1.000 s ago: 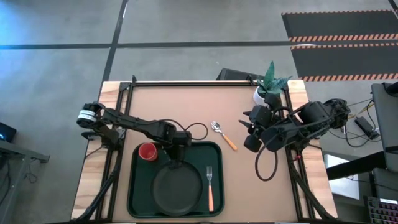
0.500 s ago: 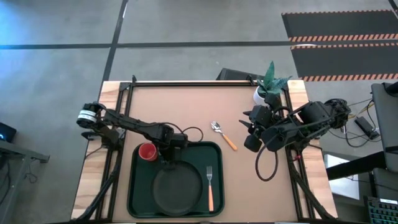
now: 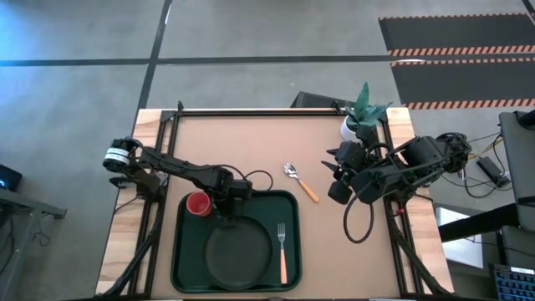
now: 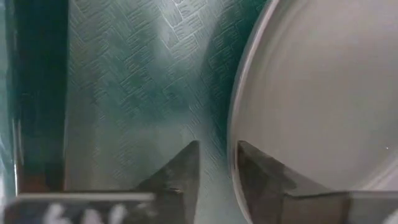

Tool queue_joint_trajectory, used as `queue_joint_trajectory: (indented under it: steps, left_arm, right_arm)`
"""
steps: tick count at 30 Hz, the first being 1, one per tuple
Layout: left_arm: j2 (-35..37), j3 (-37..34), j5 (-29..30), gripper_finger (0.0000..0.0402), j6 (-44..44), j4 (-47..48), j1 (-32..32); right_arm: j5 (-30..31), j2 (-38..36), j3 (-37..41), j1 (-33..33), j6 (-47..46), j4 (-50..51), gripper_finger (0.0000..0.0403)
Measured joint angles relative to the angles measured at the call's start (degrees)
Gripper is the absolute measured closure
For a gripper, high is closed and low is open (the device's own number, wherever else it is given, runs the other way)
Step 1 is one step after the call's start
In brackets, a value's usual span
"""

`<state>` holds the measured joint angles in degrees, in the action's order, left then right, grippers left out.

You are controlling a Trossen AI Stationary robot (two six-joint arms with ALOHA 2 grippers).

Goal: Pick and place plate/cup/fork/spoon on tray
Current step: Put the black plate on the center of the black tray

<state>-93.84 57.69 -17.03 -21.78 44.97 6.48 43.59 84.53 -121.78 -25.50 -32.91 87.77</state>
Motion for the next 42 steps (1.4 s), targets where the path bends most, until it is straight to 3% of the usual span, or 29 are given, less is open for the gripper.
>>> queue_joint_trajectory:
  steps: [3, 5, 21, 28, 38, 42]
  left_arm:
    - [0.0, 0.0, -0.9, 0.0378, 0.0, 0.0, 0.0]
    - [0.0, 0.0, -1.4, 0.0394, -0.3, 0.0, 0.0]
    - [0.0, 0.0, -4.1, 0.0401, -0.4, 3.1, 3.4]
    - [0.0, 2.0, 3.7, 0.0401, -0.3, 3.7, 3.0]
    - [0.0, 1.9, 3.8, 0.0401, -0.3, 6.2, 2.9]
    - [0.1, 2.4, 4.1, 0.0384, -0.3, 6.1, 2.9]
  right_arm:
    - [0.1, 0.0, 0.0, 0.0, 0.0, 0.0, 0.0275]
    - [0.1, 0.0, 0.0, 0.0, 0.0, 0.0, 0.0275]
    - [0.5, 0.0, 0.0, 0.0, 0.0, 0.0, 0.0275]
    - [0.5, 0.0, 0.0, 0.0, 0.0, 0.0, 0.0275]
    - [0.5, 0.0, -0.1, 0.0, 0.0, 0.0, 0.0275]
    - [0.4, 0.0, -0.1, 0.0, 0.0, 0.0, 0.0275]
